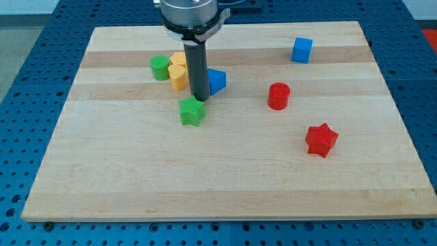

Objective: Move the green star bottom right to the yellow heart

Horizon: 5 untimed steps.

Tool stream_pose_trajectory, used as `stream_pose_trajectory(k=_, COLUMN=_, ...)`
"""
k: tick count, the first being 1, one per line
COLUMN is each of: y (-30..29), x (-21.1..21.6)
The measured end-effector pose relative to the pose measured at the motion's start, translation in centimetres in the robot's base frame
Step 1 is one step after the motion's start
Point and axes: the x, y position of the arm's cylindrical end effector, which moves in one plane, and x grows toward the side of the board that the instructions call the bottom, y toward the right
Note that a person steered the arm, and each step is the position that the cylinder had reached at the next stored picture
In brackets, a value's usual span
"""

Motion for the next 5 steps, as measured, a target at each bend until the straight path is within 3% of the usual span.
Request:
stream_pose_trajectory(k=2, y=7.5, x=8.2)
stream_pose_trajectory(k=3, y=6.9, x=10.1)
stream_pose_trajectory(k=5, y=-1.4, x=9.9)
